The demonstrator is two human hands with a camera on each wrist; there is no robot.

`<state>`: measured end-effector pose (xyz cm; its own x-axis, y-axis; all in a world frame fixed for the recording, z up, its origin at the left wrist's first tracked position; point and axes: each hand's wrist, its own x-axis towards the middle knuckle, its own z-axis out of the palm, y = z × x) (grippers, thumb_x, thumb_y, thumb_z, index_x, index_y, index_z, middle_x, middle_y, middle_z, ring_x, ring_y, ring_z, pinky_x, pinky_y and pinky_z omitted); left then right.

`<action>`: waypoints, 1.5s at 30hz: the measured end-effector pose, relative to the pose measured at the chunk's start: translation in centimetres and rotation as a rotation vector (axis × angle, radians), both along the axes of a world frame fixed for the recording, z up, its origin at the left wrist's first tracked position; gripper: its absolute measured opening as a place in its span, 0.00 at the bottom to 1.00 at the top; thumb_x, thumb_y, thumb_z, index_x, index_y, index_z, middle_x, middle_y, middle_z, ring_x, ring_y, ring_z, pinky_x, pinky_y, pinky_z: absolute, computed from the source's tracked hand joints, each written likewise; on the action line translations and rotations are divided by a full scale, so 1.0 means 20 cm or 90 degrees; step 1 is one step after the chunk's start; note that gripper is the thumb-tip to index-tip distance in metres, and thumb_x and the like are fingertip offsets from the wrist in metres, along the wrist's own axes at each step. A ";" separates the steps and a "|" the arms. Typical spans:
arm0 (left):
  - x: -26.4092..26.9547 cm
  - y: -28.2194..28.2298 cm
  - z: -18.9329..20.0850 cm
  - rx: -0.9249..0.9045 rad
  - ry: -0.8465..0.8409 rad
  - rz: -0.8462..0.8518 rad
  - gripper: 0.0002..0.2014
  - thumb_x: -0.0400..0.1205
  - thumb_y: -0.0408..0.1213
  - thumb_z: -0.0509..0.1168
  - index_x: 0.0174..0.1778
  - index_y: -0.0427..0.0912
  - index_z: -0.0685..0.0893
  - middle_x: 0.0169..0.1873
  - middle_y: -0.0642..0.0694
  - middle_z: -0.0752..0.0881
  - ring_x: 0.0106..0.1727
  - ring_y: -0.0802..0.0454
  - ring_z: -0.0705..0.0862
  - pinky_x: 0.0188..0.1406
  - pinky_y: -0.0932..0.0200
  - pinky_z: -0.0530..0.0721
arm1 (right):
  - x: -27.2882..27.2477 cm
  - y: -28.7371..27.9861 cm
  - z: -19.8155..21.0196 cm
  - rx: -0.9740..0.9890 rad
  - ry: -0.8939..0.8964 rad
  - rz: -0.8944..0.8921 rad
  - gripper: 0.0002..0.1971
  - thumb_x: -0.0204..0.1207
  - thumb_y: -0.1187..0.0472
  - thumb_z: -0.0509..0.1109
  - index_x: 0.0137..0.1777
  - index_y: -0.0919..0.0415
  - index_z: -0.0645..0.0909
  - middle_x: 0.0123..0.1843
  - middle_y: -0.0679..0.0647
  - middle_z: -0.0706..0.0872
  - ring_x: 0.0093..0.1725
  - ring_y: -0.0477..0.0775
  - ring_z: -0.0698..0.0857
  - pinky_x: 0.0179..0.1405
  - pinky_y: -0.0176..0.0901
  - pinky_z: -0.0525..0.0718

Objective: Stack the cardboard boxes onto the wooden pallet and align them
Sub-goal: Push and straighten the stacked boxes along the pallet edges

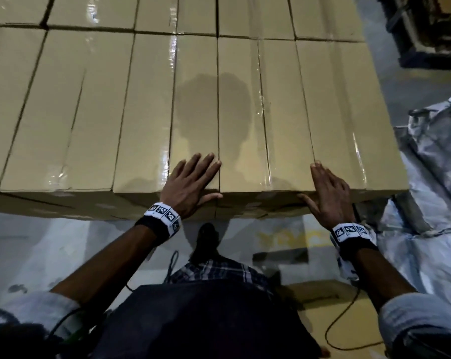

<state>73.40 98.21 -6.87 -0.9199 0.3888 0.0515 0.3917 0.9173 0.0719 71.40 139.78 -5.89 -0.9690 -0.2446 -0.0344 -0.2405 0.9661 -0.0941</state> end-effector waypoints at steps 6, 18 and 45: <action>0.00 0.00 -0.06 -0.001 0.049 -0.009 0.40 0.87 0.72 0.49 0.92 0.55 0.55 0.92 0.46 0.53 0.92 0.39 0.53 0.85 0.35 0.62 | -0.01 0.03 0.00 0.055 -0.013 0.019 0.39 0.85 0.36 0.53 0.92 0.54 0.54 0.92 0.51 0.57 0.87 0.58 0.64 0.75 0.57 0.64; 0.00 0.02 -0.07 0.003 0.076 -0.003 0.36 0.90 0.68 0.51 0.92 0.52 0.59 0.91 0.45 0.59 0.91 0.37 0.57 0.84 0.34 0.66 | -0.02 0.00 0.00 0.049 -0.030 -0.034 0.40 0.85 0.38 0.65 0.92 0.50 0.54 0.93 0.47 0.56 0.83 0.60 0.67 0.68 0.61 0.73; -0.04 -0.40 0.23 0.010 -0.141 0.006 0.43 0.86 0.75 0.43 0.91 0.49 0.62 0.91 0.46 0.56 0.91 0.42 0.55 0.86 0.36 0.62 | -0.22 -1.11 0.32 -0.221 0.042 0.112 0.34 0.84 0.37 0.63 0.86 0.53 0.70 0.90 0.53 0.66 0.85 0.59 0.70 0.77 0.61 0.71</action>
<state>72.51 90.13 -2.36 -0.9128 0.3810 -0.1470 0.3563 0.9189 0.1692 66.91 117.55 0.52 -0.9086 -0.3934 0.1401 -0.4160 0.8231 -0.3866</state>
